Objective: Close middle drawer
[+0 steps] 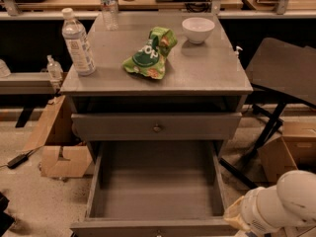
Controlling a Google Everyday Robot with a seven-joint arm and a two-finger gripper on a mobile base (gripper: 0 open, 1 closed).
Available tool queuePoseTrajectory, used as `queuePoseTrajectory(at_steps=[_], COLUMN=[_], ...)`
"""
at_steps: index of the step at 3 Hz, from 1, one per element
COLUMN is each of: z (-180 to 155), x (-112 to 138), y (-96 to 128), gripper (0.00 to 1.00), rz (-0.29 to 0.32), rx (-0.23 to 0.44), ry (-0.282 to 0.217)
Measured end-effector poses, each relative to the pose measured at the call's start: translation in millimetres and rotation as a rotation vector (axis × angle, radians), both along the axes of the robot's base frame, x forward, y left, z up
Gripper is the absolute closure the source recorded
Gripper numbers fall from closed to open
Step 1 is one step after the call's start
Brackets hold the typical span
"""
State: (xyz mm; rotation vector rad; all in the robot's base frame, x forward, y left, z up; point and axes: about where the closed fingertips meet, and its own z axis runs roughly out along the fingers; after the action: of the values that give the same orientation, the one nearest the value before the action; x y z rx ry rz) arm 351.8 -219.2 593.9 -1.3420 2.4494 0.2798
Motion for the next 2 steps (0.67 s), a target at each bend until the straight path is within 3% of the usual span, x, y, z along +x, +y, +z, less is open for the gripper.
queuePoseTrajectory(at_steps=[1,2], z=[-76.5,-140.0], x=[-23.2,-37.1], y=[16.2,30.7], gripper=[1.0,1.0], rz=[-0.013,-0.017], rx=[0.08,0.157], ry=[0.078,0.111])
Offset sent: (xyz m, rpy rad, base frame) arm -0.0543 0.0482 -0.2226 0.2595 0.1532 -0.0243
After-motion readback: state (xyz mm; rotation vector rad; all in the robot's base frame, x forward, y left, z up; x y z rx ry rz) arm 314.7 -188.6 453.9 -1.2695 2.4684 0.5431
